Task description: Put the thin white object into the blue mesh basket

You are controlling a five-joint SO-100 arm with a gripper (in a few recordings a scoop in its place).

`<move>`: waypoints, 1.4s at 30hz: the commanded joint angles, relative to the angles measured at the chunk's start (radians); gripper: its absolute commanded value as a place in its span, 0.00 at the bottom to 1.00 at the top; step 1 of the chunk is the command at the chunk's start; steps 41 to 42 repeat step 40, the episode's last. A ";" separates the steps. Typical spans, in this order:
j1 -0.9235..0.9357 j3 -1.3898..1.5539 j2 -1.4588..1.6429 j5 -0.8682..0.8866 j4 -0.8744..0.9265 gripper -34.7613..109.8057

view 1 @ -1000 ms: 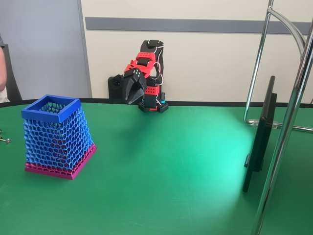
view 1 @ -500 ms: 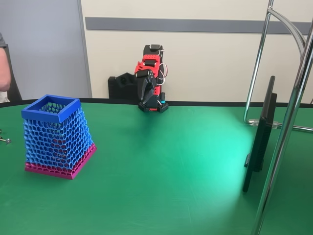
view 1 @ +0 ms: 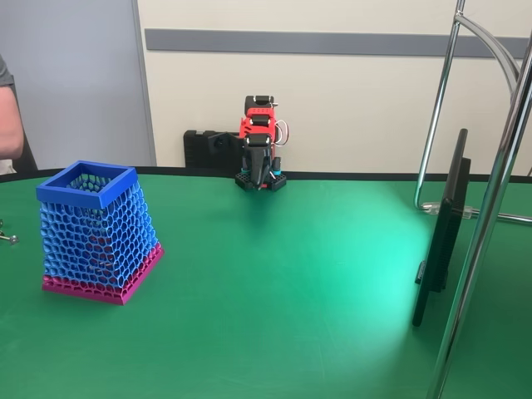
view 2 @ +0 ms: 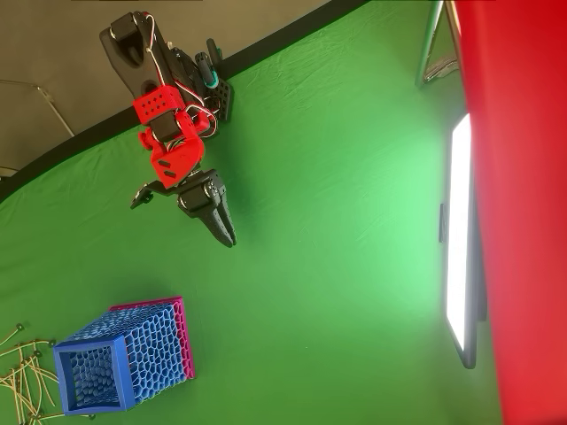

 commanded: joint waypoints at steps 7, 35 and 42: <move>-0.003 0.011 0.161 -0.031 0.276 0.29; 0.011 0.011 0.319 -0.021 0.581 0.25; 0.011 0.011 0.319 -0.021 0.581 0.25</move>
